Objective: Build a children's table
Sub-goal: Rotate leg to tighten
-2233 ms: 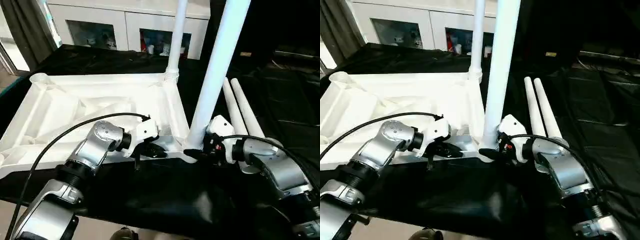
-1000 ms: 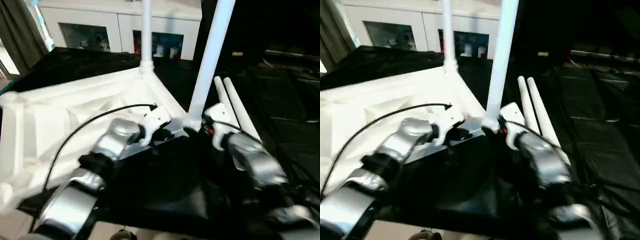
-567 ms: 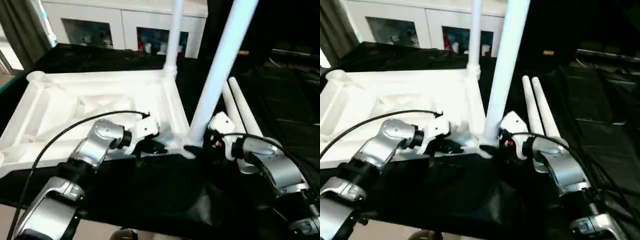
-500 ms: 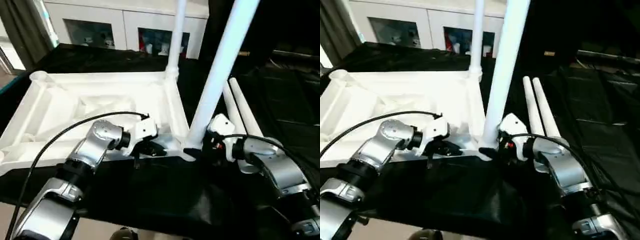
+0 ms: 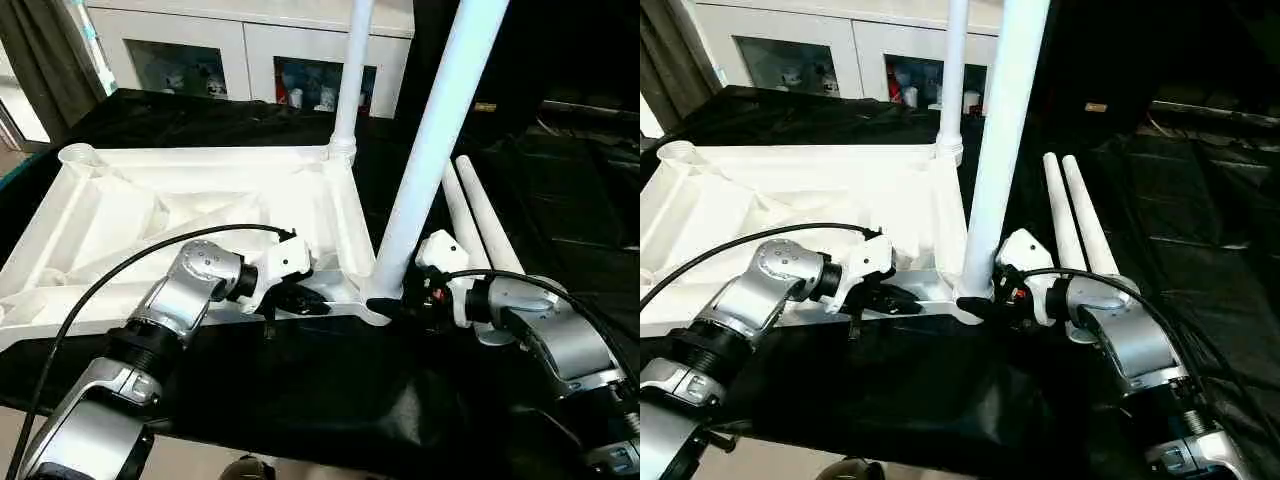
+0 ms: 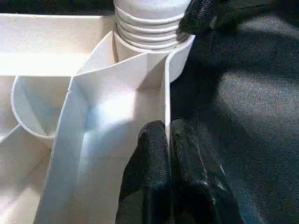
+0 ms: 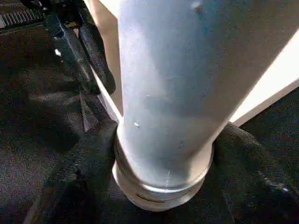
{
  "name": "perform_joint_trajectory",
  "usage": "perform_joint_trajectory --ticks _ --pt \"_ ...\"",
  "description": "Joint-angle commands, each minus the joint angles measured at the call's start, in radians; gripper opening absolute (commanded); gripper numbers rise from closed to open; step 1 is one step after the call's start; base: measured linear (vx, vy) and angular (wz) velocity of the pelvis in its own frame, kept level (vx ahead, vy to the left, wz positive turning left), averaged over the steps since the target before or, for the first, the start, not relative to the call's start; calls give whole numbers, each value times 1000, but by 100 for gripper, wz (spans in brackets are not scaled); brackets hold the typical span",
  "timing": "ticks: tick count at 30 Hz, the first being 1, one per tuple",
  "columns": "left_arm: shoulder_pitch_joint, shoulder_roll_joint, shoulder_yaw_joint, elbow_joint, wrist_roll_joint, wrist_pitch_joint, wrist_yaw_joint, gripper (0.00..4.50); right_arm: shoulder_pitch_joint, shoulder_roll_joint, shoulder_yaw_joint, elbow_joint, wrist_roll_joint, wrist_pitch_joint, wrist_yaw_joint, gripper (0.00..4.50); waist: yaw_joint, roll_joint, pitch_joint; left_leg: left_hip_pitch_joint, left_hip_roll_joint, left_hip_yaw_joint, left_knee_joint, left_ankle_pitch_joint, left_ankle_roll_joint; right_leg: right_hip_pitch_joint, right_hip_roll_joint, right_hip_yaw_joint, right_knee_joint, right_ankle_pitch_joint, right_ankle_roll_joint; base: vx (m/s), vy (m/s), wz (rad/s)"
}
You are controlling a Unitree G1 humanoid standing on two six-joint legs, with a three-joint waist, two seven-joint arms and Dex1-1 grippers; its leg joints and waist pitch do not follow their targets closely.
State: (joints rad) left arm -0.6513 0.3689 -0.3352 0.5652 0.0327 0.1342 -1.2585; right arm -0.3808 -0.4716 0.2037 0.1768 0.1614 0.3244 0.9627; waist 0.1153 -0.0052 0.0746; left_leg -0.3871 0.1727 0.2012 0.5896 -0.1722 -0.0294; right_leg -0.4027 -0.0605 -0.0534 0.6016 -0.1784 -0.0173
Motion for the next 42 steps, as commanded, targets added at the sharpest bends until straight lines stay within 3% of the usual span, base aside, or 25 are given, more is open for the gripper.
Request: perform_joint_trajectory --ticks 1,5,6,8,15,19,22,24,25,27,32,38,42 --pt "9 4 -23 -22 -3 9 -30 0 6 1 -14 -11 8 -3 -21 283 4 -2 -76 28 69 -33 -65 -166 45 48 -101 50 -59 -140 -242 0 0 0" --pt "9 -8 -11 -10 -5 11 -1 0 -8 53 -41 61 -20 -41 -123 271 0 -1 -76 27 69 -34 -65 -168 38 46 -101 49 -58 -140 -242 0 0 0" --pt "6 -16 -6 -3 -3 19 20 0 -15 68 -50 86 -30 -45 -159 270 -5 1 -72 24 67 -36 -68 -184 30 47 -102 49 -62 -166 -241 0 0 0" --pt "1 -27 0 11 4 25 51 0 -23 86 -60 115 -40 -45 -203 268 -11 -2 -71 28 65 -35 -68 -215 15 44 -100 50 -67 -211 -234 0 0 0" --pt "-91 -212 72 178 43 118 448 0 -106 322 -192 358 -46 31 -689 266 -27 -3 -63 39 60 -40 -71 -290 -30 31 -101 50 -88 -396 -191 0 0 0" --pt "-125 -291 78 227 49 142 548 0 -140 396 -189 434 -63 11 -798 266 -28 0 -56 43 58 -42 -75 -335 -30 27 -101 50 -99 -438 -162 0 0 0" --pt "-145 -339 69 257 59 133 571 0 -161 442 -170 459 -79 -17 -812 266 -31 3 -51 55 58 -49 -80 -421 -43 19 -102 46 -114 -537 -124 0 0 0" --pt "-152 -353 63 264 60 118 562 0 -165 453 -174 452 -76 -36 -794 266 -30 4 -53 60 59 -52 -83 -440 -46 22 -104 44 -118 -552 -112 0 0 0" --pt "-153 -352 61 264 61 113 558 0 -165 452 -177 449 -73 -39 -788 322 -30 3 -54 59 60 -53 -85 -436 -46 24 -105 44 -119 -541 -111 0 0 0" --pt "-152 -348 58 263 62 108 552 0 -165 446 -180 445 -72 -43 -785 322 -30 4 -57 50 65 -53 -94 -402 -43 32 -103 44 -110 -456 -126 0 0 0" --pt "-133 -302 47 244 56 73 476 0 -168 380 -173 416 -85 -74 -745 379 -27 -1 -57 48 62 -46 -92 -374 -26 33 -109 49 -109 -416 -143 0 0 0" --pt "-107 -235 42 222 62 43 390 0 -134 264 -147 329 -96 -87 -572 379 -14 -3 -63 39 64 -36 -84 -240 24 46 -107 51 -91 -264 -186 0 0 0" --pt "-69 -164 31 156 22 -12 218 0 -55 121 -70 155 -44 -69 -282 379 -2 -6 -67 30 67 -35 -77 -167 69 59 -107 47 -75 -148 -207 0 0 0"
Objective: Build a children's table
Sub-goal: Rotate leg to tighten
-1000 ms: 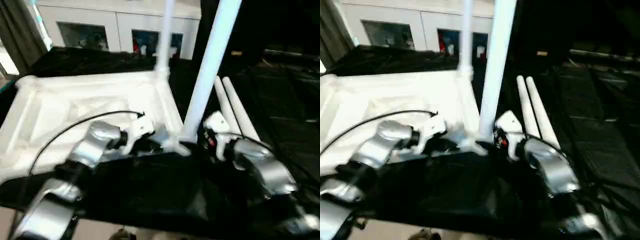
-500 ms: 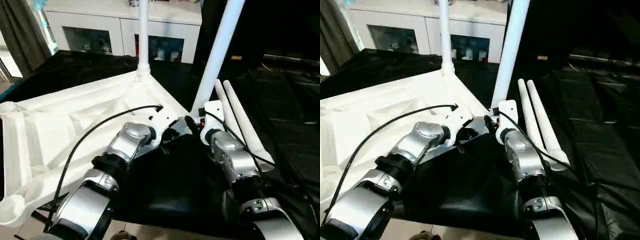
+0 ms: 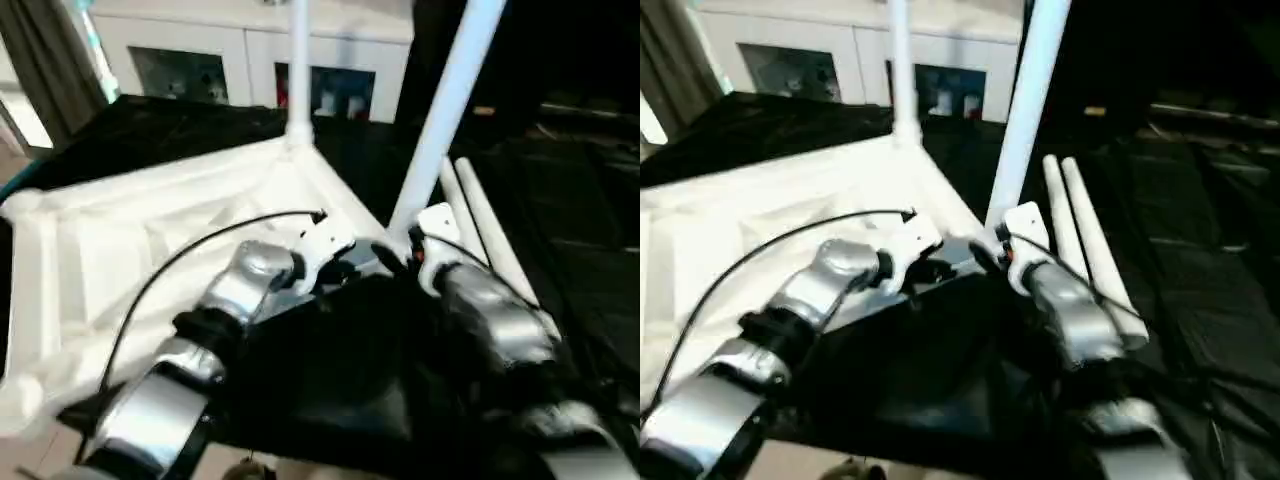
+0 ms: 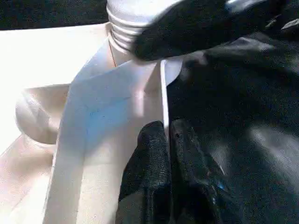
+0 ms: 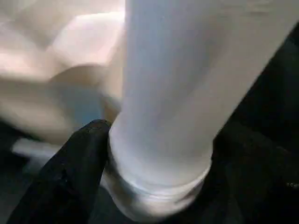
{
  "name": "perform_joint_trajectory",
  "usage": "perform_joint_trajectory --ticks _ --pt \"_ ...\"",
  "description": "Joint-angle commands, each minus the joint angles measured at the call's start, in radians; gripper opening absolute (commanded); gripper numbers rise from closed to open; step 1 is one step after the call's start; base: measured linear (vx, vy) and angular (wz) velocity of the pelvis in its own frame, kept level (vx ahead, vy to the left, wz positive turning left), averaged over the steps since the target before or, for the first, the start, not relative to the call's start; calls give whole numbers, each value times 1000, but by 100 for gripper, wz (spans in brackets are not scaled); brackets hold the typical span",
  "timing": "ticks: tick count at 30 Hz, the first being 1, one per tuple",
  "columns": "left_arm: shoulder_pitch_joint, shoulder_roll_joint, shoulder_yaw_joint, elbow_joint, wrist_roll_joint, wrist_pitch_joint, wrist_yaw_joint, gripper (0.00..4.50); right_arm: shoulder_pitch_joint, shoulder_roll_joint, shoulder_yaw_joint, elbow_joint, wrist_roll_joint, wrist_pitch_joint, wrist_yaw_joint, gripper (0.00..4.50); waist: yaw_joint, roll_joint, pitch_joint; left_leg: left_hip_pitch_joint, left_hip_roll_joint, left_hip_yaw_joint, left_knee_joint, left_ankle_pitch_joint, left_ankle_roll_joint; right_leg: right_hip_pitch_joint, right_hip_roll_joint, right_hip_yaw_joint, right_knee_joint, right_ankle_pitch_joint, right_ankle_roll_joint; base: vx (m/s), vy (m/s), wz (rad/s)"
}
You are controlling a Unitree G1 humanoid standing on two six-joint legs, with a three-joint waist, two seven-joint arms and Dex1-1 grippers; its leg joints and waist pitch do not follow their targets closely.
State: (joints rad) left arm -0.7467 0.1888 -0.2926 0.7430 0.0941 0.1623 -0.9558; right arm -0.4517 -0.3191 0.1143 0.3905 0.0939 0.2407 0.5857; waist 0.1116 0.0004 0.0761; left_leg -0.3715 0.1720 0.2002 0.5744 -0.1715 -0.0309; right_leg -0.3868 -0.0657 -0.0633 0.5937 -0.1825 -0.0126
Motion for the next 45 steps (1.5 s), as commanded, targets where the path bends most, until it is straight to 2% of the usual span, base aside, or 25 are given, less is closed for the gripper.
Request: perform_joint_trajectory --ticks 1,3,5,10,14,17,18,21,23,28,32,35,37,38,39,40,42,43,45 --pt "35 29 -14 -38 -50 -44 -123 0 27 -54 31 -84 30 17 136 379 3 -11 -68 14 69 -34 -61 -160 76 43 -101 57 -64 -129 -217 0 0 0" --pt "44 53 -25 -59 -50 -50 -169 0 42 -92 48 -116 40 22 198 379 1 -8 -68 10 70 -34 -61 -151 87 44 -99 53 -59 -115 -235 0 0 0" --pt "53 75 -35 -77 -50 -55 -207 0 51 -121 61 -138 48 27 243 379 2 -7 -70 15 73 -33 -58 -148 83 40 -99 54 -57 -110 -245 0 0 0" --pt "78 113 -43 -127 -69 -37 -285 0 65 -149 65 -177 60 37 302 379 4 -5 -74 13 74 -30 -54 -121 89 37 -97 53 -47 -58 -271 0 0 0" --pt "117 152 -65 -200 -80 -7 -362 0 76 -163 86 -221 78 68 348 379 5 -5 -69 11 75 -30 -56 -145 84 34 -98 53 -52 -98 -264 0 0 0" --pt "123 155 -64 -206 -78 -7 -360 0 78 -161 93 -223 69 70 357 379 4 -9 -67 14 75 -30 -58 -174 64 32 -99 54 -58 -161 -251 0 0 0" --pt "124 156 -64 -208 -78 -8 -360 0 78 -160 95 -223 66 72 363 363 3 -9 -66 13 74 -31 -58 -179 57 32 -100 55 -59 -179 -245 0 0 0" --pt "125 156 -61 -213 -77 -5 -356 0 77 -155 96 -226 74 82 373 352 2 -12 -67 12 73 -31 -57 -171 55 33 -99 55 -58 -171 -240 0 0 0" --pt "126 158 -62 -220 -80 2 -355 0 77 -156 97 -230 81 88 373 322 2 -10 -68 11 73 -31 -57 -160 58 33 -99 55 -55 -156 -241 0 0 0" --pt "129 162 -62 -229 -79 8 -351 0 78 -154 101 -233 83 95 376 284 4 -10 -72 11 71 -30 -53 -133 71 34 -99 54 -50 -118 -250 0 0 0" --pt "130 162 -58 -228 -76 7 -339 0 83 -142 97 -227 75 90 361 275 5 -8 -74 11 71 -31 -51 -132 69 35 -99 54 -49 -114 -252 0 0 0" --pt "110 134 -31 -178 -52 -5 -227 0 57 -81 62 -132 18 65 198 274 0 -7 -73 11 71 -31 -52 -153 52 31 -99 54 -52 -140 -254 0 0 0" --pt "77 94 3 -113 -34 -1 -94 0 31 -18 24 -47 -1 79 56 274 -7 -8 -68 13 65 -31 -54 -206 23 27 -98 53 -62 -222 -243 0 0 0" --pt "64 79 11 -90 -27 11 -51 0 22 14 6 -20 5 99 2 273 -10 -8 -66 18 65 -34 -56 -242 1 24 -99 53 -69 -292 -229 0 0 0" --pt "56 71 15 -77 -23 20 -28 0 16 34 -6 -5 9 112 -31 273 -12 -8 -66 20 65 -34 -56 -256 -8 23 -100 54 -70 -316 -222 -53 0 0" --pt "48 60 18 -65 -18 31 0 0 9 60 -18 10 13 122 -70 272 -15 -9 -65 21 65 -38 -59 -275 -20 24 -103 54 -77 -370 -196 0 0 0" --pt "26 25 33 -34 -15 57 73 0 -12 118 -46 52 15 144 -173 272 -16 -9 -65 20 66 -39 -61 -272 -16 23 -102 53 -76 -359 -186 -27 4 0" --pt "26 25 33 -34 -15 57 73 0 -12 118 -46 52 15 144 -173 272 -20 -7 -64 21 65 -38 -62 -284 -19 19 -101 54 -78 -365 -186 0 0 0" --pt "-11 -41 60 17 -19 93 194 0 -53 200 -75 132 2 134 -330 272 -21 -8 -65 19 63 -40 -61 -285 -26 21 -103 52 -77 -373 -186 0 0 0"
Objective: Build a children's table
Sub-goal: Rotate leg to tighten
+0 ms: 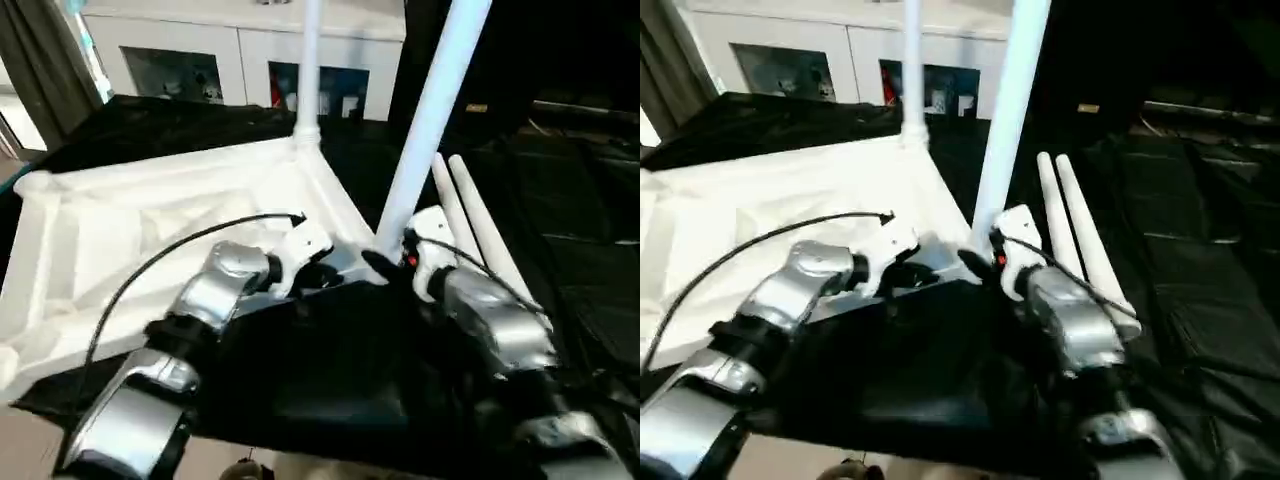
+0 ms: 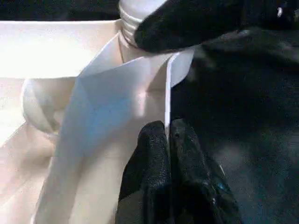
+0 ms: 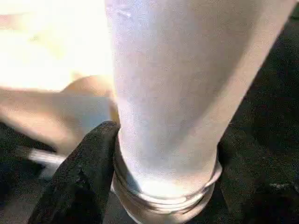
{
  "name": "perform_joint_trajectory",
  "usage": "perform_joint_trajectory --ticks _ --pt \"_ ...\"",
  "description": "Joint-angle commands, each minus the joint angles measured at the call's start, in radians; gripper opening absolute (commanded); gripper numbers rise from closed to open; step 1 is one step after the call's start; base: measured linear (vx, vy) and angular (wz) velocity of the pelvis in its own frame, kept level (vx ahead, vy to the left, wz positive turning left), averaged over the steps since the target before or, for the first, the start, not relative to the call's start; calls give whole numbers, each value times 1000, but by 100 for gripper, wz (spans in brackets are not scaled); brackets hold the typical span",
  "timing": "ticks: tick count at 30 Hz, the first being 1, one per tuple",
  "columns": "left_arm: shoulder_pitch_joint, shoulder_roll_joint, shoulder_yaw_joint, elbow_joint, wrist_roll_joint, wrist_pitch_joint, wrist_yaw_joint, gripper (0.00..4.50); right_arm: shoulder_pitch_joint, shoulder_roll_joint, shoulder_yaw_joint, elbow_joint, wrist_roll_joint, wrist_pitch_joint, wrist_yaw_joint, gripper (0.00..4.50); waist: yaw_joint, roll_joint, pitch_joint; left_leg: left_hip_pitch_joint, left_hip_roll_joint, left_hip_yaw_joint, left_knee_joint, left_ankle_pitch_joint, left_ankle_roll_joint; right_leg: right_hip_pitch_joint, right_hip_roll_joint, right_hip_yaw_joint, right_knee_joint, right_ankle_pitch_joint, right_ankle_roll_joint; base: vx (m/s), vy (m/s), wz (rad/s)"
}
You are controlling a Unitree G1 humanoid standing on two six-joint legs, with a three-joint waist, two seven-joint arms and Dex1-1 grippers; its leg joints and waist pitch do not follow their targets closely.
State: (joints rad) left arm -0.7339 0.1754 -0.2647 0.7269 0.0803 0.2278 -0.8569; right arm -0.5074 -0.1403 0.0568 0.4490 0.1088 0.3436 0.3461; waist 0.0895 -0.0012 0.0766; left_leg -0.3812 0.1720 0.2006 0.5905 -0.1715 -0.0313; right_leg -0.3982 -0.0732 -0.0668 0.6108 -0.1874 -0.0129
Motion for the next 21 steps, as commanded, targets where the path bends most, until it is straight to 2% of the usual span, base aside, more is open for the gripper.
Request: perform_joint_trajectory --ticks 1,2,3,4,8,9,10,11,12,13,15,19,21 --pt "-41 -56 39 60 -4 34 141 0 -16 55 -29 112 -18 18 -150 272 -5 -5 -64 32 61 -39 -78 -299 -34 26 -95 55 -99 -388 -182 0 0 0" --pt "-53 -78 38 80 1 31 169 0 -33 80 -32 142 -24 1 -190 272 -4 -5 -64 35 62 -40 -77 -309 -39 24 -97 55 -101 -403 -179 0 0 0" --pt "-63 -96 34 96 5 21 182 0 -46 100 -33 165 -30 -15 -215 272 -3 -7 -64 34 61 -41 -78 -310 -38 27 -97 55 -104 -405 -171 0 0 0" --pt "-67 -106 31 102 6 12 181 0 -51 108 -31 175 -34 -27 -221 272 0 -5 -63 38 63 -40 -79 -315 -35 23 -97 56 -105 -393 -166 0 0 0" --pt "-74 -125 21 101 -3 -4 152 0 -50 122 -29 173 -31 -47 -205 272 2 -5 -64 28 62 -41 -83 -297 -15 31 -97 57 -98 -337 -163 0 0 0" --pt "-74 -123 19 102 -3 -6 142 0 -51 122 -39 171 -19 -52 -192 307 1 -5 -63 26 62 -40 -83 -293 -10 32 -96 57 -97 -329 -164 0 0 0" --pt "-76 -119 18 111 1 -11 139 0 -56 123 -51 176 -11 -64 -182 307 2 -4 -64 26 61 -40 -82 -295 -7 33 -97 57 -98 -331 -165 0 0 0" --pt "-78 -115 17 122 5 -18 137 0 -62 123 -60 182 -7 -77 -177 342 2 -5 -64 26 61 -39 -82 -294 -5 32 -98 57 -99 -333 -165 0 0 0" --pt "-78 -110 15 127 10 -21 135 0 -65 120 -63 181 -5 -85 -167 342 3 -4 -63 27 61 -40 -82 -296 -5 32 -98 57 -101 -341 -165 0 0 0" --pt "-76 -100 11 131 14 -26 128 0 -69 109 -58 179 -11 -96 -154 344 2 -5 -63 27 61 -39 -82 -297 -3 32 -98 57 -101 -343 -165 0 0 0" --pt "-71 -87 5 127 16 -31 105 0 -68 88 -45 167 -17 -105 -124 376 2 -6 -63 24 62 -41 -83 -293 -1 34 -98 56 -100 -350 -165 0 0 0" --pt "-55 -52 -7 104 12 -37 35 0 -54 29 -17 114 -16 -107 -24 376 4 -7 -64 23 62 -41 -82 -277 7 36 -99 55 -99 -342 -166 0 0 0" --pt "-43 -28 -10 85 2 -56 -18 0 -39 -21 7 75 -22 -112 58 376 7 -10 -65 19 63 -38 -81 -248 22 40 -98 56 -95 -304 -170 0 0 0"
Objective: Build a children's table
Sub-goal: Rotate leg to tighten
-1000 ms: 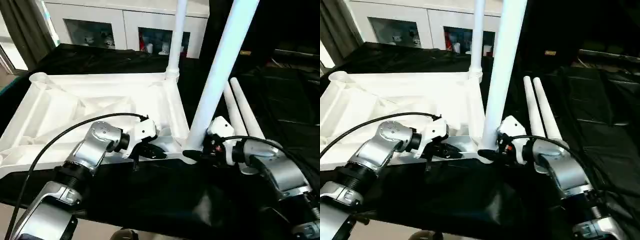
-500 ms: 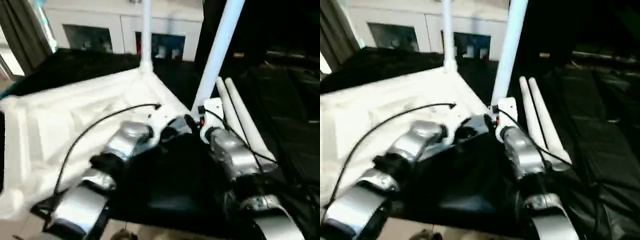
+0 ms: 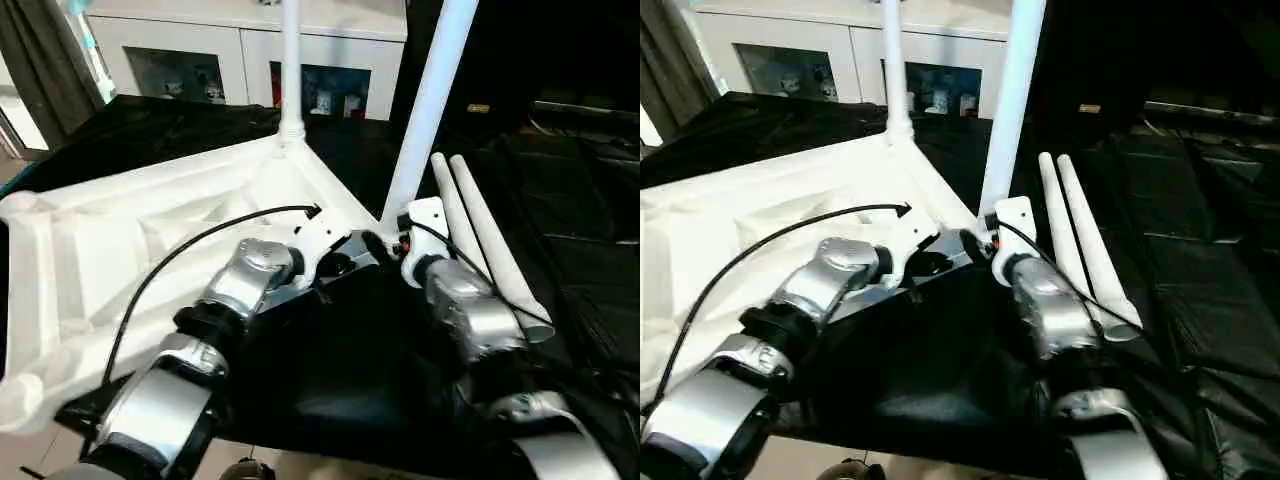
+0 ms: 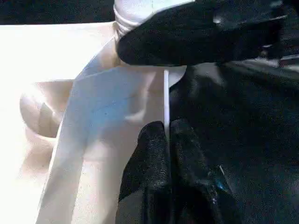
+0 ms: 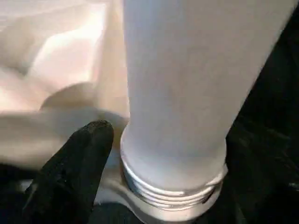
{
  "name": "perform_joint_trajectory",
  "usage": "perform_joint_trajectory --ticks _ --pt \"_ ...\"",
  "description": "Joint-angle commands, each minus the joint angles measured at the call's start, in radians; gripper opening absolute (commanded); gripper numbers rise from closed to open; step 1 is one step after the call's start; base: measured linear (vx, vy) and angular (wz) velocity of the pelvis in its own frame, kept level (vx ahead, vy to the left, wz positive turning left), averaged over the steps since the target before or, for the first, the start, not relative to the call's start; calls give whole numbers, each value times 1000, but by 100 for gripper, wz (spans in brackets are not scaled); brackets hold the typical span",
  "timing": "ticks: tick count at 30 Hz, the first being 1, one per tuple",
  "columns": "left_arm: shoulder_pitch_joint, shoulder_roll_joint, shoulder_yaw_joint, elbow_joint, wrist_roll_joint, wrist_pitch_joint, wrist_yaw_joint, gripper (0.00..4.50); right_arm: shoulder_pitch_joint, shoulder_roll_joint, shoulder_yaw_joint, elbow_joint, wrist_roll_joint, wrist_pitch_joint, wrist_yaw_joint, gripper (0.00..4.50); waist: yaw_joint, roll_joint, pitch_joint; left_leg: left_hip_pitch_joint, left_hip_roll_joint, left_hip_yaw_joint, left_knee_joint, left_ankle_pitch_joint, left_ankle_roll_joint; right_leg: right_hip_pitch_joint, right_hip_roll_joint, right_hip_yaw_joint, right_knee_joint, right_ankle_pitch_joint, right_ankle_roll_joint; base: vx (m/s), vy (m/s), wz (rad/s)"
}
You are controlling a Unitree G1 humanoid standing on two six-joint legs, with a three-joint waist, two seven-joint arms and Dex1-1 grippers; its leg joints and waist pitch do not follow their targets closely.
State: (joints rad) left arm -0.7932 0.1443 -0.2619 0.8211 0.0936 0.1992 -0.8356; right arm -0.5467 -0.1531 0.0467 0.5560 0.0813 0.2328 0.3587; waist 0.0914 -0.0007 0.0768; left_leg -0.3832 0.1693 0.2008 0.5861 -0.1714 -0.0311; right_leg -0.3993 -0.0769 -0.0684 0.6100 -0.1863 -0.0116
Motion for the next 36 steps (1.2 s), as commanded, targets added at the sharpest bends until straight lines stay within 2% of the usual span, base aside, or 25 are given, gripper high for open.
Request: perform_joint_trajectory --ticks 1,3,4,5,6,8,9,13,19,22,26,27,32,36 --pt "31 24 -14 -35 -30 -39 -102 0 23 -56 42 -78 6 -2 137 376 5 -11 -67 19 66 -38 -75 -231 32 43 -94 57 -90 -271 -182 0 0 0" --pt "39 36 -15 -50 -40 -42 -136 0 37 -81 55 -104 10 0 189 376 8 -11 -68 16 68 -37 -73 -209 43 46 -94 57 -85 -236 -186 0 0 0" --pt "50 53 -20 -67 -48 -58 -177 0 54 -114 70 -139 16 5 245 376 9 -12 -71 18 69 -36 -70 -191 55 46 -94 57 -80 -196 -200 0 0 0" --pt "63 75 -26 -90 -60 -69 -229 0 75 -153 84 -179 26 12 308 376 7 -12 -72 12 68 -36 -68 -158 67 49 -93 56 -72 -145 -219 60 4 0" --pt "74 93 -31 -112 -70 -69 -272 0 92 -185 95 -210 31 16 356 376 11 -11 -75 16 70 -35 -64 -140 81 50 -92 56 -67 -105 -229 0 0 0" --pt "94 130 -46 -152 -83 -62 -350 0 120 -239 113 -263 43 22 431 376 12 -10 -75 13 71 -34 -63 -127 98 52 -91 54 -61 -64 -248 0 0 0" --pt "100 141 -51 -163 -85 -60 -373 0 128 -253 118 -279 50 27 452 376 13 -8 -74 16 73 -32 -61 -125 105 47 -89 55 -58 -47 -260 0 0 0" --pt "137 186 -72 -237 -99 -36 -474 0 150 -298 119 -331 69 45 524 376 18 -5 -73 18 76 -31 -62 -150 94 47 -91 54 -61 -78 -274 0 0 0" --pt "152 197 -79 -271 -104 -21 -493 0 152 -313 129 -338 72 53 552 376 20 -6 -67 24 75 -33 -69 -217 42 41 -92 57 -75 -214 -242 0 0 0" --pt "157 198 -81 -284 -107 -13 -497 0 154 -314 130 -348 85 70 573 376 20 -7 -69 21 74 -33 -69 -199 44 43 -92 58 -73 -193 -238 0 0 0" --pt "162 198 -81 -298 -109 -3 -492 0 155 -312 126 -363 101 85 589 348 21 -9 -71 19 74 -32 -65 -159 62 44 -90 56 -64 -129 -250 0 0 0" --pt "162 197 -81 -299 -109 -2 -492 0 155 -312 126 -364 102 85 591 328 21 -10 -71 20 72 -31 -64 -154 67 44 -90 56 -65 -124 -251 0 0 0" --pt "165 195 -80 -305 -108 4 -489 0 158 -312 127 -365 108 89 595 286 21 -11 -70 21 73 -31 -63 -158 68 43 -90 56 -67 -147 -249 0 0 0" --pt "169 194 -79 -309 -108 8 -485 0 159 -296 115 -358 109 96 571 275 20 -13 -70 20 72 -31 -63 -156 66 43 -90 56 -67 -152 -244 0 0 0"
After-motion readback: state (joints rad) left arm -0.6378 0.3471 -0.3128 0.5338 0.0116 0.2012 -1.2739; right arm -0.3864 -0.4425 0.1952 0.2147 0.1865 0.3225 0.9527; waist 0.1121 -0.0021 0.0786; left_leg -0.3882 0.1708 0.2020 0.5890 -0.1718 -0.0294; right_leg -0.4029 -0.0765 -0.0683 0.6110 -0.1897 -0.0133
